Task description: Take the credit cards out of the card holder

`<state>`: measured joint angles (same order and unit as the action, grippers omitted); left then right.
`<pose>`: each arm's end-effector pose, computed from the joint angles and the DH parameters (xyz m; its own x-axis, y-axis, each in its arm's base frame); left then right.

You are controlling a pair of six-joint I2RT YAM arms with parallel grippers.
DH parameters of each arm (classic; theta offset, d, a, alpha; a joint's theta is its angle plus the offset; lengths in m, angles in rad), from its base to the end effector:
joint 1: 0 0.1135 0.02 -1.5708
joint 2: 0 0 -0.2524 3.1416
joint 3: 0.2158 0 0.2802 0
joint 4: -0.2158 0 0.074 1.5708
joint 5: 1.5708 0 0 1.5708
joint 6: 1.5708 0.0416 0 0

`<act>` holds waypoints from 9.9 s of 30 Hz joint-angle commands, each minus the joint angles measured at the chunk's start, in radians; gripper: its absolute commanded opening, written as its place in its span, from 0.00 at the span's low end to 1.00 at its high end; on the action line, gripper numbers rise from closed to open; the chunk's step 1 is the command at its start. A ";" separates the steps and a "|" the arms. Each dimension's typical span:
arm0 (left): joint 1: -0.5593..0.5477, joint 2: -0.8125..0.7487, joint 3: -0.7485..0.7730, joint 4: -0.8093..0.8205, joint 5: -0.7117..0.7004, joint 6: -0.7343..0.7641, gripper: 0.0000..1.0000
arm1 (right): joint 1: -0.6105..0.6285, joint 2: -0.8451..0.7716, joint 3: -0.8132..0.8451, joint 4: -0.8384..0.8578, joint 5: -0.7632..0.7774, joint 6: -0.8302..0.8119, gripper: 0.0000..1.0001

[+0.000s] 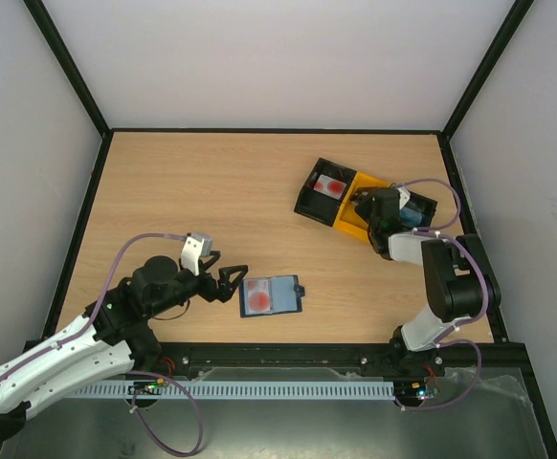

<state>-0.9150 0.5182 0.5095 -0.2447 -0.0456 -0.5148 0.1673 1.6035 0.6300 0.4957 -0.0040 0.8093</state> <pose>0.1154 -0.1469 0.2672 -0.5096 -0.1442 -0.8482 0.5904 0.6585 -0.4667 0.3298 0.0559 0.1200 -0.4359 0.6604 -0.6114 0.2109 0.7354 0.6440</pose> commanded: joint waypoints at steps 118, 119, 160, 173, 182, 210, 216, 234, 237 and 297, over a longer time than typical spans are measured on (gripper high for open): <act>0.231 0.254 -0.495 0.722 0.412 -0.722 0.68 | 0.980 0.092 -0.256 0.201 -0.200 0.396 0.02; 0.235 0.266 -0.494 0.725 0.415 -0.719 0.69 | 0.981 0.104 -0.259 0.222 -0.211 0.402 0.02; 0.303 0.307 -0.485 0.630 0.463 -0.653 0.81 | 0.981 0.228 -0.249 0.339 -0.270 0.421 0.02; 0.303 0.308 -0.466 0.766 0.563 -0.749 0.80 | 0.980 0.220 -0.249 0.363 -0.294 0.426 0.06; 0.282 0.367 -0.454 0.837 0.578 -0.768 0.81 | 0.980 0.204 -0.248 0.373 -0.305 0.424 0.08; 0.200 0.664 -0.332 1.030 0.608 -0.731 0.79 | 0.980 -0.499 -0.381 -0.221 0.019 0.354 0.25; 0.176 0.742 -0.305 1.046 0.600 -0.690 0.78 | 0.980 -0.644 -0.388 -0.303 0.039 0.351 0.28; 0.190 0.680 -0.365 0.870 0.451 -0.647 0.56 | 0.981 -0.609 -0.354 -0.236 -0.070 0.297 0.27; 0.194 0.669 -0.378 0.854 0.442 -0.641 0.55 | 0.980 -0.571 -0.334 -0.223 -0.080 0.282 0.27; 0.192 0.563 -0.488 0.848 0.385 -0.667 0.50 | 0.990 -0.069 -0.259 -0.081 -0.036 0.259 0.15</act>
<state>-0.7254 1.0908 0.0319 0.5976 0.3470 -1.1934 1.1423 1.4891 0.4042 0.4225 -0.0509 1.0695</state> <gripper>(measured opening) 0.483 0.150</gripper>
